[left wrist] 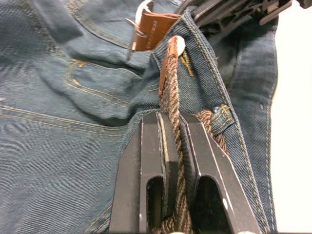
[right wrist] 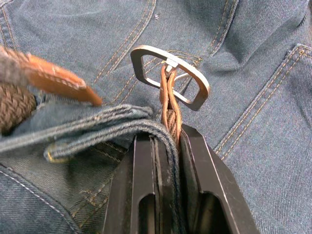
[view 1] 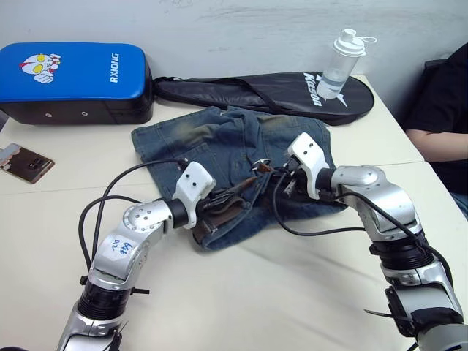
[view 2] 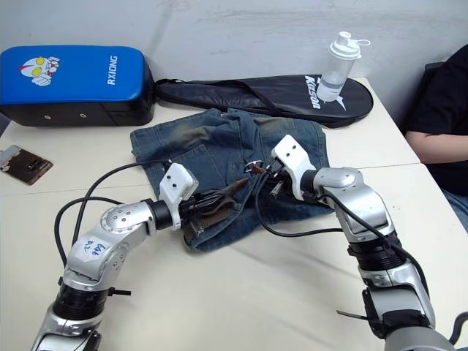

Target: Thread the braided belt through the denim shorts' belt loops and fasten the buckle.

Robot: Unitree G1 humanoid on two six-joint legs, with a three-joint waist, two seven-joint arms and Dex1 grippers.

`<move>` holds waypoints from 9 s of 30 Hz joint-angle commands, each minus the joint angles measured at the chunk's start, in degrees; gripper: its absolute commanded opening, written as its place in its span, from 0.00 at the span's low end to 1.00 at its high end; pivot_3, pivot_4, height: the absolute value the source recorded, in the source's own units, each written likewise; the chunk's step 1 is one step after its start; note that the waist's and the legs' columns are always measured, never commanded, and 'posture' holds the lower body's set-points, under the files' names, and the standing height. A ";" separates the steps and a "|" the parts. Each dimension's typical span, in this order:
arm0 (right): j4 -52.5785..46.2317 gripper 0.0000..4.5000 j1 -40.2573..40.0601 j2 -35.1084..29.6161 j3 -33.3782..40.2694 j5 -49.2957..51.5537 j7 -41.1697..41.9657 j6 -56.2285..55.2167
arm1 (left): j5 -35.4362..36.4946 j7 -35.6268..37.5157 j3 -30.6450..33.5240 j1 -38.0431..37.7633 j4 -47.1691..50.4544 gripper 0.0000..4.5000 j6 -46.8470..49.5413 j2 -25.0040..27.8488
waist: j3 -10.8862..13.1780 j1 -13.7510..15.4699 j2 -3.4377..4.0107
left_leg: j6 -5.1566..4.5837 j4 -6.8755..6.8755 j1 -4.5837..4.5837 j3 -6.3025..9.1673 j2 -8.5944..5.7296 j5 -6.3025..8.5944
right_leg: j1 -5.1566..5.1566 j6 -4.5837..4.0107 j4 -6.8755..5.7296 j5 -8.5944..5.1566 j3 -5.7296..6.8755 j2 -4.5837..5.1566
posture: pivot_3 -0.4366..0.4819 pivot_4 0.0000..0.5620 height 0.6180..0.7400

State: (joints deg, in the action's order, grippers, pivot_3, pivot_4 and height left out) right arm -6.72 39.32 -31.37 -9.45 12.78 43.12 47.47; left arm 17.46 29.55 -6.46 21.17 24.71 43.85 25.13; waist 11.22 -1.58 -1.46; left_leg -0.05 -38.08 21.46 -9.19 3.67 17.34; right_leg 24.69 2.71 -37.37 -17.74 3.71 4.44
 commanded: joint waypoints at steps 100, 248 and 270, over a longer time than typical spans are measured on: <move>28.43 0.00 10.25 -15.07 -3.55 -18.54 21.35 -65.89 | -0.38 5.34 2.39 7.80 -5.23 0.97 -4.42 -5.29 | 0.02 -0.08 -0.02 | -0.03 -0.12 -0.11 -0.12 0.01 -0.04 | -0.04 0.04 -0.09 0.03 -0.05 0.00 | 0.48 0.27 1.00; 13.19 0.76 6.23 -6.32 -3.62 6.98 33.73 -8.90 | 7.37 -17.88 6.88 -16.28 5.94 0.00 -5.93 -13.00 | 0.47 3.05 0.77 | -0.53 0.76 1.53 5.80 -2.08 -1.90 | -2.08 0.04 1.65 0.36 5.61 2.15 | 0.48 0.27 1.00; 9.39 0.01 0.08 -9.17 -8.30 4.49 34.02 -8.43 | 6.34 -17.88 5.01 -14.83 4.86 0.00 -5.90 -14.09 | 0.48 3.05 0.78 | -0.62 0.80 1.53 5.53 -2.02 -1.85 | -1.98 0.04 1.72 0.42 5.44 2.12 | 0.48 0.27 1.00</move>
State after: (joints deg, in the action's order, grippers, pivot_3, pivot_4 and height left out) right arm 4.58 39.62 -40.92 -17.85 17.13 77.49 39.92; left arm 24.23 11.68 -1.10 6.05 28.55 38.70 11.26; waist 11.70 1.47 -0.67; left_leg -0.67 -37.27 22.97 -3.68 1.65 15.49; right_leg 22.72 2.75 -35.66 -17.32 9.13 6.56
